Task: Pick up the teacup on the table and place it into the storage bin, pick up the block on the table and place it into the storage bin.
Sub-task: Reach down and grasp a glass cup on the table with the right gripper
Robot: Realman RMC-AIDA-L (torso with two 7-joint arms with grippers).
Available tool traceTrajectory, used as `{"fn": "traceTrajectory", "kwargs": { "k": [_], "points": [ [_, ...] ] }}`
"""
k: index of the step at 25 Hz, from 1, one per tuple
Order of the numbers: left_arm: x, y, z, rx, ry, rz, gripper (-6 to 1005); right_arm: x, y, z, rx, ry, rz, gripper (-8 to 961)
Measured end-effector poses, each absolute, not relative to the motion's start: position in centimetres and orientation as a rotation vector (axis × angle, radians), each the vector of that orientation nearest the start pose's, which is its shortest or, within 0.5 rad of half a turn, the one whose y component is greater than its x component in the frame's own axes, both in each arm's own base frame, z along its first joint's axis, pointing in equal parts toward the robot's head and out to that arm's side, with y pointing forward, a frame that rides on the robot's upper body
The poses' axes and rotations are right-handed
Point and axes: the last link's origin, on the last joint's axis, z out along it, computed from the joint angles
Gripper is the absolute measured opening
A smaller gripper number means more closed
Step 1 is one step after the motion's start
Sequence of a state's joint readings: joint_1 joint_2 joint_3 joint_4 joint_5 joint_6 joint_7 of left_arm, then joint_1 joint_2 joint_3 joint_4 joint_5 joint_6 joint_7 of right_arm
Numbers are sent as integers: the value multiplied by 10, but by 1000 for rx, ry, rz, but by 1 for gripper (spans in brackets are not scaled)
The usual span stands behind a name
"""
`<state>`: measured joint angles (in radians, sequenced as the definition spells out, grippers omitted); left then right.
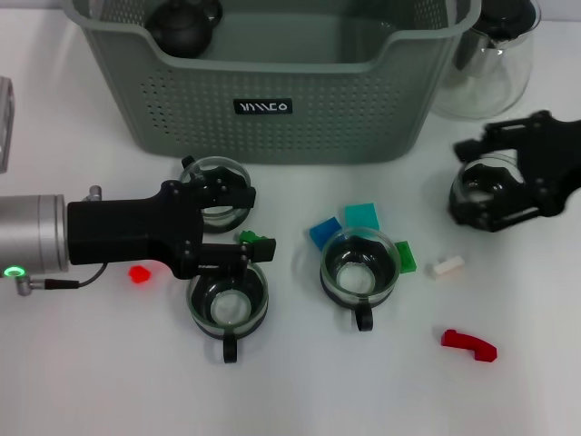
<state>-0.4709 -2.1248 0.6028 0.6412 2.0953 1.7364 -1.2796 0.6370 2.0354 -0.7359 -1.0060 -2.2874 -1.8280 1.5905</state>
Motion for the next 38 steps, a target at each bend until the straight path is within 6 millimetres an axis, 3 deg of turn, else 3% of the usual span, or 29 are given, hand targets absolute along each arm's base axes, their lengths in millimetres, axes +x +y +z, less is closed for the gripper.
{"fn": "traceTrajectory", "kwargs": {
  "k": [8,15,28,38],
  "points": [
    [-265,285,-22,-2827,-609,-833,816,235,337,73,-2964,531,-151,904],
    [-266,282,-24,-2821,-624,-840,815,236,343,72,-2919,509,-225,849],
    [-268,279,-27,-2822,-653,-850,811,236,357,28,-2899,405,-405,796],
    [-268,279,-28,-2818,-658,-848,812,243,363,6,-2875,379,-535,756]
  ]
}}
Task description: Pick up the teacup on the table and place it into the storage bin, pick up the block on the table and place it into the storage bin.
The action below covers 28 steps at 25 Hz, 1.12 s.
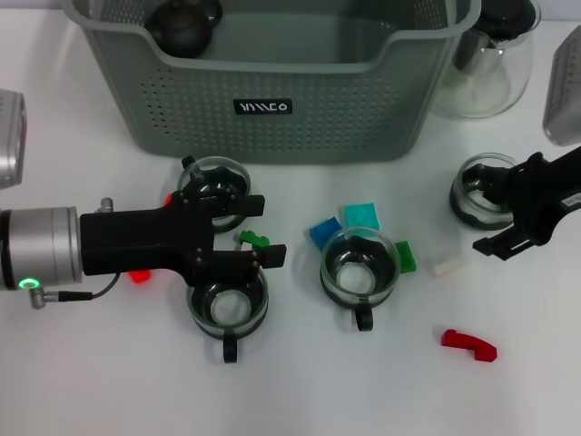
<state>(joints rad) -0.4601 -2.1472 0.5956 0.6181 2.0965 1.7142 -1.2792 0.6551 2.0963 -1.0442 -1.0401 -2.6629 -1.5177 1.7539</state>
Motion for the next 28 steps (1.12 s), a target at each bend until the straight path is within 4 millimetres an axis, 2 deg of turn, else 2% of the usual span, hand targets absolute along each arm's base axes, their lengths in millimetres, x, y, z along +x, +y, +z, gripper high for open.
{"fn": "traceTrajectory", "kwargs": {
  "k": [10,15,28],
  "points": [
    [-269,279,-29,-2815,-661,-839,811,245,363,-6,-2878,354,-587,716],
    [-270,279,-29,-2813,-662,-839,811,245,362,-6,-2882,369,-599,456],
    [-273,276,-29,-2806,-668,-840,811,248,359,1,-2887,443,-591,150]
  ]
}}
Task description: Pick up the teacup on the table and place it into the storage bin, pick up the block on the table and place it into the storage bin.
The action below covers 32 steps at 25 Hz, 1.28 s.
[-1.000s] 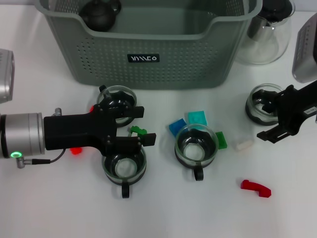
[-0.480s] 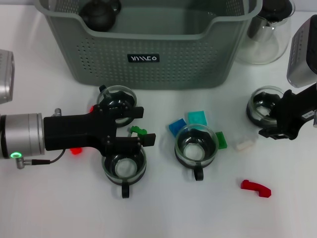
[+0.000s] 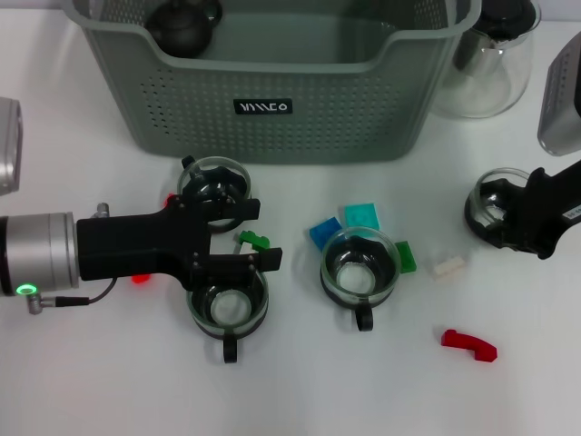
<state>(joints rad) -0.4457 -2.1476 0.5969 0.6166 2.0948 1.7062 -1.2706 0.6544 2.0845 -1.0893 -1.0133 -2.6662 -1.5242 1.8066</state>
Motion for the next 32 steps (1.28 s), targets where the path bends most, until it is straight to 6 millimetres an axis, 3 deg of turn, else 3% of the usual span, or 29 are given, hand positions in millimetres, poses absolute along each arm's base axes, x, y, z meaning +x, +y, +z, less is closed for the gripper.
{"fn": "traceTrajectory", "kwargs": {
  "k": [3,5,10,15,25,32],
  "points": [
    [-273,276,-29,-2809,-667,-839,811,241,359,9,-2897,426,-566,64],
    [-272,275,-29,-2812,-666,-838,811,233,358,17,-2906,399,-545,63],
    [-273,275,-28,-2814,-664,-836,811,189,352,42,-3001,311,-398,63],
    [-272,275,-30,-2816,-657,-834,811,151,348,54,-3080,222,-310,63],
    [-272,276,-28,-2808,-643,-843,811,72,365,42,-3212,-17,-18,63],
    [-273,277,-26,-2806,-638,-841,811,28,410,28,-3018,21,122,63]
  ]
}}
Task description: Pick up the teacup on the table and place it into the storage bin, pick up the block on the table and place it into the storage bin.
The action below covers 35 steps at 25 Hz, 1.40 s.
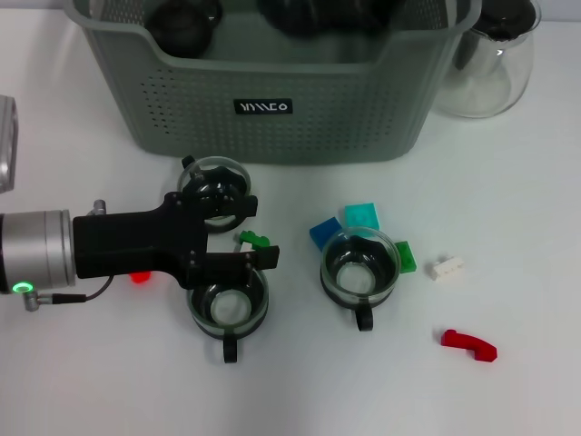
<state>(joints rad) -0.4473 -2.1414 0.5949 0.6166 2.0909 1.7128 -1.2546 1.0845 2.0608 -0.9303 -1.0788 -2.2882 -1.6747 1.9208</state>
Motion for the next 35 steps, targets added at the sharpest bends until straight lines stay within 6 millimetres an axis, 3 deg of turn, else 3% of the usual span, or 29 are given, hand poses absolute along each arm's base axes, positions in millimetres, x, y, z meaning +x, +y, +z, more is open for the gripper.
{"fn": "traceTrajectory", "kwargs": {
  "k": [6,13,21,35],
  "points": [
    [-273,277,-27,-2808,-622,-837,811,20,453,-1,-2819,137,12,63],
    [-272,277,-26,-2818,-614,-833,811,39,481,-40,-2626,171,-188,64],
    [-272,279,-26,-2812,-610,-831,811,63,490,-63,-2524,100,-287,64],
    [-271,281,-25,-2808,-607,-832,811,80,491,-73,-2468,-13,-397,64]
  ]
}}
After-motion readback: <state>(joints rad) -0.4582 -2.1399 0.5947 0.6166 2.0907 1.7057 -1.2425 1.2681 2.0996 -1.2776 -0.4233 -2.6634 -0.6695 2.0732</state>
